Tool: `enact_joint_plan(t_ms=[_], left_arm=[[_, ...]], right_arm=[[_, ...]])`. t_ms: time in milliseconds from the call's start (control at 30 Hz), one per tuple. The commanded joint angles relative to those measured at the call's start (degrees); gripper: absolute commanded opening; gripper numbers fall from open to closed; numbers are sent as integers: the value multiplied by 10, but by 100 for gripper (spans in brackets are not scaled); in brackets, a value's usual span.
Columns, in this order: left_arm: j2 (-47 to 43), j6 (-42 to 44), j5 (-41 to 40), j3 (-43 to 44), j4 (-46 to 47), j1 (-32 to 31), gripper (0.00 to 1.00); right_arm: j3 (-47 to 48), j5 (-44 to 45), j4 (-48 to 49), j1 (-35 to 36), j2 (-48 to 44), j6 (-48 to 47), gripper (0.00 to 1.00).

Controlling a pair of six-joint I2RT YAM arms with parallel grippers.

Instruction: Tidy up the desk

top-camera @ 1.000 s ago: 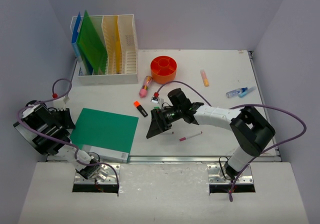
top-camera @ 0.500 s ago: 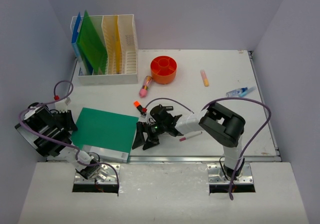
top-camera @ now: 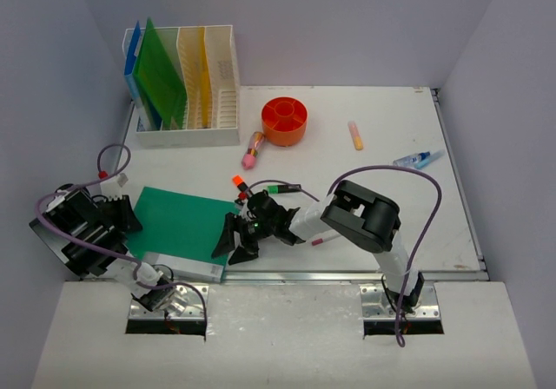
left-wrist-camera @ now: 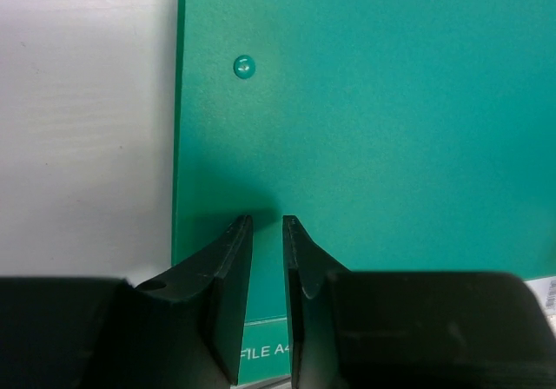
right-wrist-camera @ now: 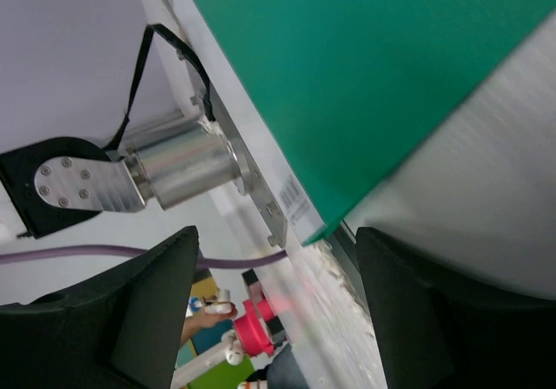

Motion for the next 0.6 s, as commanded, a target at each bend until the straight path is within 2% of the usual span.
enact_joint_plan(t_ms=[0, 100, 400, 567], left_arm=[[-30, 1, 7, -16, 9, 4, 19], [-35, 1, 9, -20, 3, 4, 19], [-47, 8, 22, -39, -13, 5, 17], [-48, 32, 39, -33, -39, 4, 11]], right_arm=[[36, 50, 3, 13, 46, 41, 73], [40, 53, 22, 14, 61, 55, 70], [30, 44, 136, 14, 88, 138, 33], [-1, 55, 164, 1, 73, 142, 28]])
